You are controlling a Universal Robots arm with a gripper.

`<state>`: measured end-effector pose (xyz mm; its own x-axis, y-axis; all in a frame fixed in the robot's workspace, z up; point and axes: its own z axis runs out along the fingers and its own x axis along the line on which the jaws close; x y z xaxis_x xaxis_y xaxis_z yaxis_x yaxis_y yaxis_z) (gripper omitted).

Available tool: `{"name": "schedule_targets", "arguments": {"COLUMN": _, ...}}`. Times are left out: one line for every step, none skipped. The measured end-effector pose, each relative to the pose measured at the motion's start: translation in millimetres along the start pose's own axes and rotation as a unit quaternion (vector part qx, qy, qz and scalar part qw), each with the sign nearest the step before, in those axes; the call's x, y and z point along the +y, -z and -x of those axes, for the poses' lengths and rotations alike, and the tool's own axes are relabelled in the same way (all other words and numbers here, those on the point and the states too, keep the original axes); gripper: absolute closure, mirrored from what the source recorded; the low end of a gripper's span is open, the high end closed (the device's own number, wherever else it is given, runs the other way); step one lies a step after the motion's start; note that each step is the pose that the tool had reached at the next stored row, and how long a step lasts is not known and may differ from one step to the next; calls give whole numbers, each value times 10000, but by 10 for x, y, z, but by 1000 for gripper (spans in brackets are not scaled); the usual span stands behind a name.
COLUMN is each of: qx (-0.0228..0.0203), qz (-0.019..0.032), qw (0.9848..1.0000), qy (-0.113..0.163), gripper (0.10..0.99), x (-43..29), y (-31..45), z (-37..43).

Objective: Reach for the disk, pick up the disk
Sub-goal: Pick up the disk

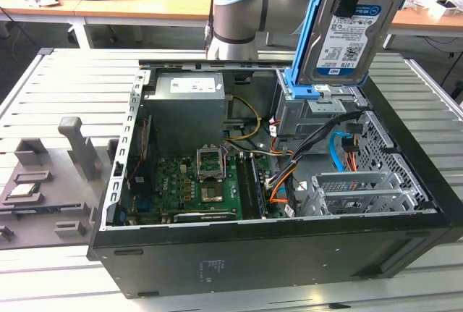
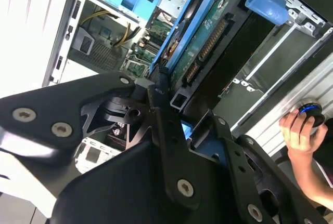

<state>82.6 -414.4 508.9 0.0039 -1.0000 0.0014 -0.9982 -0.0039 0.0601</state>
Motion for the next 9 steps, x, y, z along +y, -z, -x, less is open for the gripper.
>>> {"name": "schedule_targets", "arguments": {"qx": 0, "qz": 0, "qw": 10000, "qy": 0, "gripper": 722, "x": 0, "y": 0, "z": -20}}
{"name": "schedule_targets", "arguments": {"qx": 0, "qz": 0, "qw": 10000, "qy": 0, "gripper": 722, "x": 0, "y": 0, "z": -56}}
{"name": "schedule_targets", "arguments": {"qx": 0, "qz": 0, "qw": 10000, "qy": 0, "gripper": 722, "x": 0, "y": 0, "z": -81}}
{"name": "schedule_targets", "arguments": {"qx": 0, "qz": 0, "qw": 10000, "qy": 0, "gripper": 722, "x": 1, "y": 0, "z": -97}}
{"name": "schedule_targets", "arguments": {"qx": 0, "qz": 0, "qw": 10000, "qy": 0, "gripper": 722, "x": 1, "y": 0, "z": -123}}
{"name": "schedule_targets", "arguments": {"qx": 0, "qz": 0, "qw": 10000, "qy": 0, "gripper": 722, "x": 1, "y": 0, "z": -140}}
{"name": "schedule_targets", "arguments": {"qx": 0, "qz": 0, "qw": 10000, "qy": 0, "gripper": 722, "x": 1, "y": -1, "z": -158}}
{"name": "schedule_targets", "arguments": {"qx": 0, "qz": 0, "qw": 10000, "qy": 0, "gripper": 722, "x": 1, "y": 0, "z": -178}}
{"name": "schedule_targets", "arguments": {"qx": 0, "qz": 0, "qw": 10000, "qy": 0, "gripper": 722, "x": 1, "y": 0, "z": -194}}
